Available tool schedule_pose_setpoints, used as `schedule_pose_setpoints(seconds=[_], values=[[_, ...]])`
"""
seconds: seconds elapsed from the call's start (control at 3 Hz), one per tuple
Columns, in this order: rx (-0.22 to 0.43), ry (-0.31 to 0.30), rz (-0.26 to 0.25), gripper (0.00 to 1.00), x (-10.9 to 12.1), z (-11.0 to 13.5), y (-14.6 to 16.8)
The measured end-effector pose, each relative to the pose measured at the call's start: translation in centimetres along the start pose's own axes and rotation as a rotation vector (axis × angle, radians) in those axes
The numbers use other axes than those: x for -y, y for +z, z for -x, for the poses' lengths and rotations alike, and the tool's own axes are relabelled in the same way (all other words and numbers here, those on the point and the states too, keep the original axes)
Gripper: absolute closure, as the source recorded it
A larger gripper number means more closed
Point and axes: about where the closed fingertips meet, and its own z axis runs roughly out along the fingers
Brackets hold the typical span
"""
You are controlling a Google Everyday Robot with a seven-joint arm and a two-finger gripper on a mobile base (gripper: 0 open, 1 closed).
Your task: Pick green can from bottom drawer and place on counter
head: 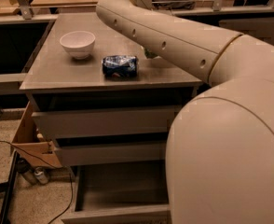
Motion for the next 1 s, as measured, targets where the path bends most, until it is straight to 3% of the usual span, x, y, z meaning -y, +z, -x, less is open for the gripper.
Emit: schedule_pose_setpoints(seconds=[1.0], values=[[0.031, 0.032, 0.007, 0.12, -0.73, 0.02, 0.79]])
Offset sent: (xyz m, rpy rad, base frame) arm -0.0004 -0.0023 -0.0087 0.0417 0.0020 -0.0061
